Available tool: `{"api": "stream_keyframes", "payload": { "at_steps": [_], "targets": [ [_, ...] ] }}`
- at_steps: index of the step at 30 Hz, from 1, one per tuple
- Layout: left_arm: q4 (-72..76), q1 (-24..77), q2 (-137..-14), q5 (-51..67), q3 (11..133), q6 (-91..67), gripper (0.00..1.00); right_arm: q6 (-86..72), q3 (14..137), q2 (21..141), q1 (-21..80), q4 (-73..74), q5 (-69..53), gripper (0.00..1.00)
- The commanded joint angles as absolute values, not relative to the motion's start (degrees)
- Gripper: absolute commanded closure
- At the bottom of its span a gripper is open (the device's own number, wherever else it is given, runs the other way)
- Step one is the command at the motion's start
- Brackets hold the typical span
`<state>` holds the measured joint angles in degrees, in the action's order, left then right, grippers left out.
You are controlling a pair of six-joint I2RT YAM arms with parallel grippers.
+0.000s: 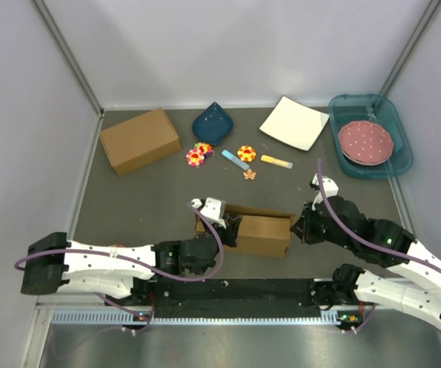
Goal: Fold the paper box
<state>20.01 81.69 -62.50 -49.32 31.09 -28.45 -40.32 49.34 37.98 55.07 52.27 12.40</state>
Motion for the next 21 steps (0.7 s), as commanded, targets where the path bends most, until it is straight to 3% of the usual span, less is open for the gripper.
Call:
{"api": "stream_keyframes", "payload": {
  "at_steps": [1, 9, 15, 21],
  "targets": [
    [10.5, 81.9, -63.4, -46.3, 29.6, -30.1, 0.84, -41.5, 47.0, 38.1, 55.8, 51.9, 9.0, 1.00],
    [9.1, 81.9, -59.2, -43.3, 31.6, -28.0, 0.80, -41.3, 46.7, 38.8, 55.8, 52.5, 9.6, 1.00],
    [6.2, 82.0, -52.4, -40.8, 33.5, -24.3, 0.69, -41.3, 47.2, 39.5, 55.8, 53.1, 10.5, 1.00],
    [1.9, 82.1, -44.7, -41.0, 35.3, -21.4, 0.65, -41.3, 47.4, 39.8, 55.8, 53.3, 11.1, 1.00]
  ]
}}
